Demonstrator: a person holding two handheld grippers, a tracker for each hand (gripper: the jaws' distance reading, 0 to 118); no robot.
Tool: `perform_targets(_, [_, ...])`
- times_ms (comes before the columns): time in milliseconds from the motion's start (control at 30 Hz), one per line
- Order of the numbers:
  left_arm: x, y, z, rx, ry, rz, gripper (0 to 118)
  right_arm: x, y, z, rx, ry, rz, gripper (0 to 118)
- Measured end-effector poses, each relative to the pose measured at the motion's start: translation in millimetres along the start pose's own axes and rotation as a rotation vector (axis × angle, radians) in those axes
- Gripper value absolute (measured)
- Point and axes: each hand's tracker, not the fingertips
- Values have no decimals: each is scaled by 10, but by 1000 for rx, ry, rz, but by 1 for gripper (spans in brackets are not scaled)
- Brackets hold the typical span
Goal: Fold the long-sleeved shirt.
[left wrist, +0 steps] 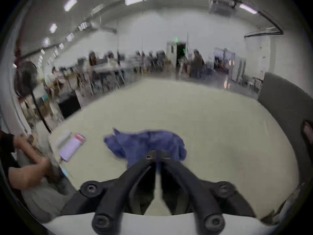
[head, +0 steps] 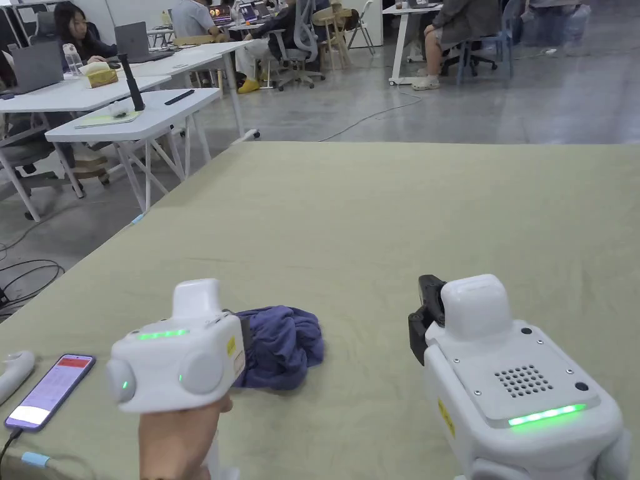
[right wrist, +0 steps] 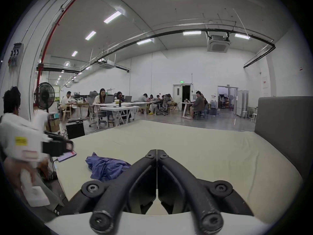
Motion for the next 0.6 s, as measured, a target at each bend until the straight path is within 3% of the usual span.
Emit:
perform_targets(67, [-63, 105, -540, -125, -73, 23, 20, -3, -52, -30, -19, -5, 16, 0])
perform_targets(100, [-70, 127, -771, -179, -68, 1, 63, 2, -75, -55, -29, -5, 23, 0])
perform_targets(133, [-75, 139, -956, -199, -75, 7, 94, 4, -94, -77, -39, -8, 29, 0])
perform_targets(167, [-62, 156, -1150, -221, -73, -11, 110, 0, -114, -89, -51, -12, 36, 0])
perform_targets(333, [12, 194, -1745, -218, -79, 30, 112, 58, -213, -208, -102, -29, 34, 0])
perform_targets(367, [22, 158, -1783, -247, -60, 26, 112, 68, -220, -226, -109, -33, 31, 0])
perform_targets(400, [51, 150, -1858, -307, -7, 6, 100, 83, -228, -241, -115, -34, 28, 0])
perform_targets(433, [57, 136, -1906, -327, 17, -7, 69, 93, -236, -246, -117, -36, 28, 0])
perform_targets(467, [47, 98, -1918, -335, 29, -36, 21, 105, -240, -251, -120, -38, 31, 0])
perform_targets(500, [50, 67, -1926, -346, 52, -69, 5, 116, -244, -254, -121, -39, 33, 0])
perform_targets(533, [55, 74, -1902, -341, 94, -88, 5, 125, -247, -257, -121, -41, 35, 0])
perform_targets(600, [13, 135, -1822, -316, 7, -40, 5, 140, -252, -253, -124, -44, 33, 0])
